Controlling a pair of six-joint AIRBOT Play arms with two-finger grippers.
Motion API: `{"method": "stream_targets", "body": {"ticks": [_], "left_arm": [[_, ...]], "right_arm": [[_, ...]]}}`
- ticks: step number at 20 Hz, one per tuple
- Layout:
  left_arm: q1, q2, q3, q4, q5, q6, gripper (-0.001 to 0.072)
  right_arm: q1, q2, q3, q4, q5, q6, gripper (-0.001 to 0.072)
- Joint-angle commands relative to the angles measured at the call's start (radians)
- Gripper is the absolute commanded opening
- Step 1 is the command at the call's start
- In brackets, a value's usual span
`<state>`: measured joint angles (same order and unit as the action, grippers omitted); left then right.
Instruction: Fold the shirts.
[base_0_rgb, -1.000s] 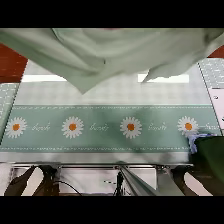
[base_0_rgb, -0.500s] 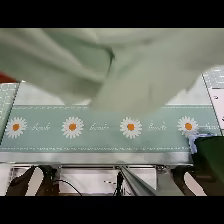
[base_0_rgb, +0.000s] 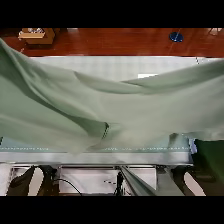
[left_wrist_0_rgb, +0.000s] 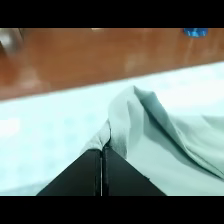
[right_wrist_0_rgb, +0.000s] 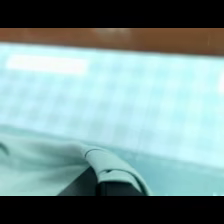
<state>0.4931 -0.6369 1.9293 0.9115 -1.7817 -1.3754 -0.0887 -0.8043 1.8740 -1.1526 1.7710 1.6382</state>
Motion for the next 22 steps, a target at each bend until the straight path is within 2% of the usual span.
{"method": "stream_targets", "body": {"ticks": [1,4,6,9,12,17,19,22], "left_arm": [[-0.05,0.018,-0.232,0.023,-0.06,-0.01,0.0031],[-0.123,0.014,-0.531,0.024,-0.005,0.023,0.0031],[-0.169,0.0,-0.713,0.024,0.112,0.072,0.0031],[-0.203,-0.067,-0.887,0.024,0.361,0.139,0.0032],[-0.209,-0.178,-0.949,0.024,0.583,0.179,0.0032],[-0.232,-0.396,-0.949,0.008,0.814,0.179,0.0033],[-0.256,-0.479,-0.949,0.008,0.883,0.179,0.0033],[-0.299,-0.597,-0.949,0.008,0.926,0.179,0.0034]], "right_arm": [[0.001,-0.018,-0.209,-0.002,0.082,-0.039,0.002],[0.001,-0.087,-0.48,-0.005,0.0,-0.095,0.002],[0.001,-0.179,-0.566,-0.005,-0.132,-0.14,0.0021],[0.001,-0.344,-0.573,0.023,-0.336,-0.199,0.0021],[0.001,-0.493,-0.573,0.1,-0.541,-0.234,0.0021],[0.002,-0.688,-0.573,0.306,-0.837,-0.233,0.0021],[0.002,-0.752,-0.573,0.378,-0.891,-0.233,0.0021],[0.002,-0.835,-0.573,0.381,-0.904,-0.234,0.0022]]}}
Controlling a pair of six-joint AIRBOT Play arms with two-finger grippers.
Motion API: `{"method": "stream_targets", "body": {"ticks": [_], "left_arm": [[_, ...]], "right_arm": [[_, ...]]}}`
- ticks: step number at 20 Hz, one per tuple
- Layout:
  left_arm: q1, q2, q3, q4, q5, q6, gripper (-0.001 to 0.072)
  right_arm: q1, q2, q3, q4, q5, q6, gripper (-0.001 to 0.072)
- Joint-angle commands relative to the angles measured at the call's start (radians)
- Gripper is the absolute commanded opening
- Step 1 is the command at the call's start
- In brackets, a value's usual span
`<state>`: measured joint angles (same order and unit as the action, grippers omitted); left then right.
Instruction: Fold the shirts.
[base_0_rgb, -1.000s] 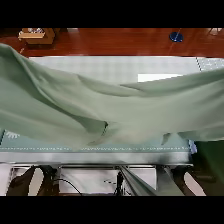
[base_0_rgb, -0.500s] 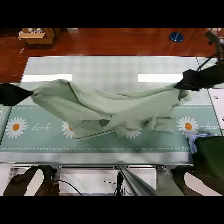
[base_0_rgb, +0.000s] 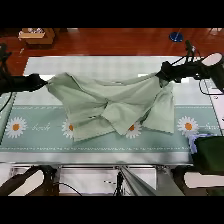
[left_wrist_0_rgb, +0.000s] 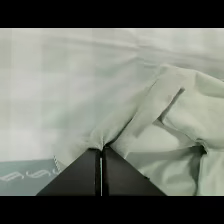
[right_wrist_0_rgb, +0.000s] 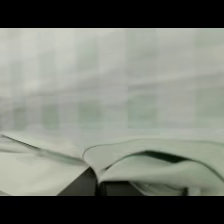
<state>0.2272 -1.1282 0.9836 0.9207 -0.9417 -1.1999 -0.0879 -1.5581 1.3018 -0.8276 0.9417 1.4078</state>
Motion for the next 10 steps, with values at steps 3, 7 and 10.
{"method": "stream_targets", "body": {"ticks": [3,7,10], "left_arm": [[-0.067,-0.207,-0.003,-0.006,0.072,0.0,0.0051],[-0.035,-0.212,0.045,-0.01,-0.019,0.0,0.0404],[0.078,-0.167,0.153,0.005,-0.263,-0.034,0.0404]], "right_arm": [[0.0,-0.131,0.0,0.056,-0.063,-0.023,0.0025],[-0.029,-0.107,0.043,0.078,0.015,-0.088,0.0285],[-0.109,-0.038,0.141,0.011,0.2,-0.138,0.0428]]}}
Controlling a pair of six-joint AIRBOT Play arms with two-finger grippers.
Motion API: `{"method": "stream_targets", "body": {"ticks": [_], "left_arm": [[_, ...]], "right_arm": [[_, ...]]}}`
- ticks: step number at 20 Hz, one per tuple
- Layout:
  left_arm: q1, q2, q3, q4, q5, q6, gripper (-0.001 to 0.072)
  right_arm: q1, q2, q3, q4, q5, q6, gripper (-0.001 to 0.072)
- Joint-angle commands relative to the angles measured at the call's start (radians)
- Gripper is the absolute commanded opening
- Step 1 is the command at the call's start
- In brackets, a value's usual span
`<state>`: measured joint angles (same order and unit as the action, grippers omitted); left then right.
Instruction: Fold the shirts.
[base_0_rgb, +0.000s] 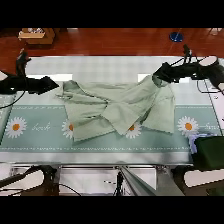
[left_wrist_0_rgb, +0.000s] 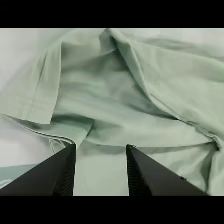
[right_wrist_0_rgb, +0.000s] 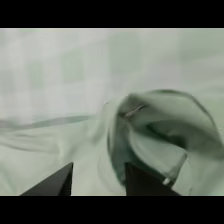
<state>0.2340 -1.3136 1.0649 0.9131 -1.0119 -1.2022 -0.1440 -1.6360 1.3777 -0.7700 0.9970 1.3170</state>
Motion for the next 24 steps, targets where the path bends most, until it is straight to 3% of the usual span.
{"method": "stream_targets", "body": {"ticks": [1,4,5,6,7,10,11,16,24], "left_arm": [[0.11,0.04,0.087,0.031,-0.273,-0.069,0.0404],[0.174,0.122,0.026,0.139,-0.47,-0.101,0.0413],[0.175,0.15,-0.027,0.154,-0.499,-0.102,0.0486],[0.175,0.181,-0.1,0.149,-0.512,-0.115,0.0577],[0.171,0.209,-0.173,0.134,-0.511,-0.12,0.0624],[0.157,0.253,-0.373,0.084,-0.511,-0.119,0.064],[0.15,0.253,-0.419,0.068,-0.51,-0.119,0.0684],[0.062,0.244,-0.566,0.023,-0.392,-0.12,0.0683],[-0.131,0.09,-0.578,-0.117,-0.199,-0.139,0.0683]], "right_arm": [[-0.084,0.066,0.095,-0.119,0.206,-0.047,0.0428],[-0.174,0.138,0.111,-0.438,0.319,0.006,0.0428],[-0.205,0.142,0.106,-0.484,0.338,0.034,0.0428],[-0.235,0.141,0.093,-0.488,0.351,0.038,0.0428],[-0.259,0.141,0.074,-0.478,0.353,0.037,0.0429],[-0.305,0.141,-0.007,-0.44,0.357,0.024,0.0498],[-0.31,0.141,-0.032,-0.439,0.357,0.019,0.0504],[-0.31,0.141,-0.124,-0.432,0.344,0.001,0.0504],[-0.31,0.141,-0.135,-0.414,0.351,-0.002,0.0504]]}}
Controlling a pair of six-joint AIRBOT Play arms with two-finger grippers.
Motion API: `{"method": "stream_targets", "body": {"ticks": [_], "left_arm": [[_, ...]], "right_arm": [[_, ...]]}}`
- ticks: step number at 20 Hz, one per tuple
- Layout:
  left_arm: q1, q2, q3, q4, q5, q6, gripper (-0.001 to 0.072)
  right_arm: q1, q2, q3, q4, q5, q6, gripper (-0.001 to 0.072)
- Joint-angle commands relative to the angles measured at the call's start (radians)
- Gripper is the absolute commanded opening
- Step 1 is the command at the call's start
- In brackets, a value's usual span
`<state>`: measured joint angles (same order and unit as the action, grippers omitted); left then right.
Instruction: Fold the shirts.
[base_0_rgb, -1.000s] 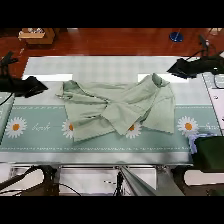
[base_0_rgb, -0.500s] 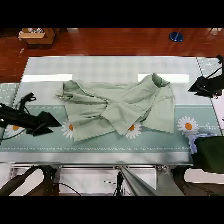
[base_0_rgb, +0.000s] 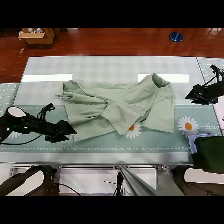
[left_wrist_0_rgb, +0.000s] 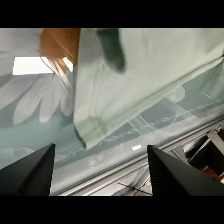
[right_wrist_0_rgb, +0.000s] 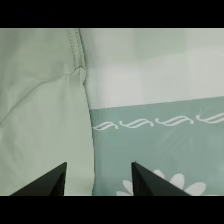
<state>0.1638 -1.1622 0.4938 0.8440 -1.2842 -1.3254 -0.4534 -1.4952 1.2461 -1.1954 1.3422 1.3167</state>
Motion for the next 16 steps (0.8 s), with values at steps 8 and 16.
{"method": "stream_targets", "body": {"ticks": [8,16], "left_arm": [[-0.121,-0.228,-0.005,-0.193,0.19,0.01,0.0066],[-0.118,-0.177,-0.001,-0.193,0.076,0.121,0.0035]], "right_arm": [[0.0,0.0,-0.004,0.012,0.019,-0.002,0.0504],[-0.051,-0.027,-0.004,0.105,-0.045,-0.047,0.0555]]}}
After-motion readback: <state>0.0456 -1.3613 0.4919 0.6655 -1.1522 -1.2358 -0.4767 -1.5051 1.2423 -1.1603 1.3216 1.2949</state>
